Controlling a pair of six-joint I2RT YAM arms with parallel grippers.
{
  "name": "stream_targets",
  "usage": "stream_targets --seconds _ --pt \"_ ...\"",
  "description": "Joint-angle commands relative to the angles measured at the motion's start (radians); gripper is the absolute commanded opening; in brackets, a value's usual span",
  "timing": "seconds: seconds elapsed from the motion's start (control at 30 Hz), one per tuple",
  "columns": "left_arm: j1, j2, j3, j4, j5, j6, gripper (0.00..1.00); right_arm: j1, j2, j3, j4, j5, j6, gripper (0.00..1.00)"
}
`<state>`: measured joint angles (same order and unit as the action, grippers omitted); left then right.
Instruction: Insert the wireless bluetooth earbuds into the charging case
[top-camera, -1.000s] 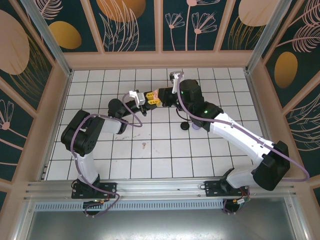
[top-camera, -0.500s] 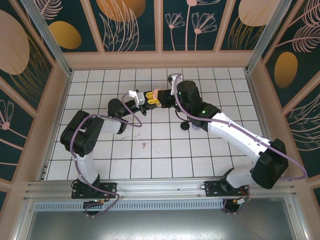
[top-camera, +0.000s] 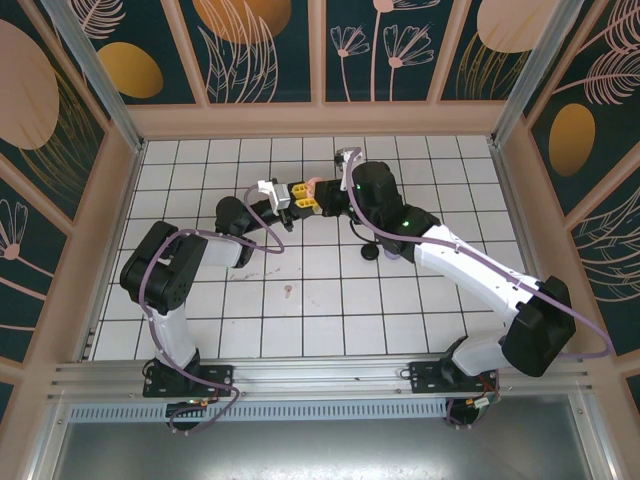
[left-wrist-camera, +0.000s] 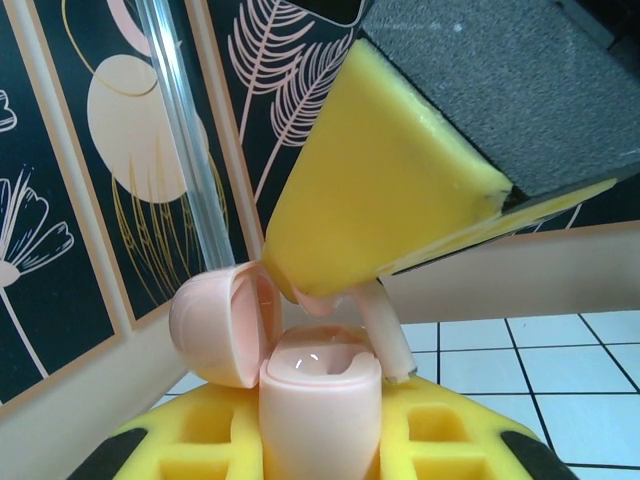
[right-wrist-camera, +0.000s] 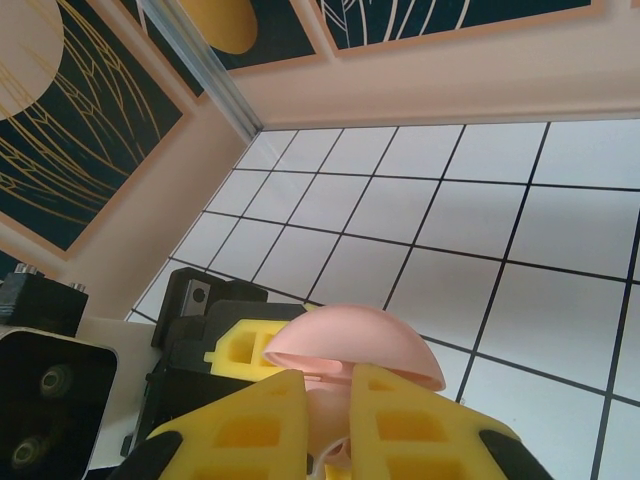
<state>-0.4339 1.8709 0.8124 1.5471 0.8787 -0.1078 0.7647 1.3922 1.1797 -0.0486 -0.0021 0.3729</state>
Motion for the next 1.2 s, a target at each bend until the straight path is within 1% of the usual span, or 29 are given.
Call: stream_targets --seconds 0.0,0.27,0.63,0.8,1.17 --pt "-0.007 -0.030 0.015 0.022 0.021 0.012 0.00 -0.010 -0.041 0.009 0.030 -0.001 0.009 0.14" --pt "-0.007 -0.031 0.019 0.016 0.022 0.014 0.00 -0.011 -0.054 0.014 0.028 0.008 0.008 0.14" --pt "-0.014 -0.043 0.024 0.012 0.029 0.006 0.00 -0.016 -0.010 0.015 0.039 0.004 0.009 0.14" --pt "-0.025 -0.053 0.028 -0.019 0.036 0.028 0.00 -0.021 0.007 0.019 0.039 0.008 0.008 0.14" --pt "-0.028 -0.067 0.039 -0.022 0.031 0.020 0.00 -0.019 0.010 0.006 0.024 0.013 -0.015 0.13"
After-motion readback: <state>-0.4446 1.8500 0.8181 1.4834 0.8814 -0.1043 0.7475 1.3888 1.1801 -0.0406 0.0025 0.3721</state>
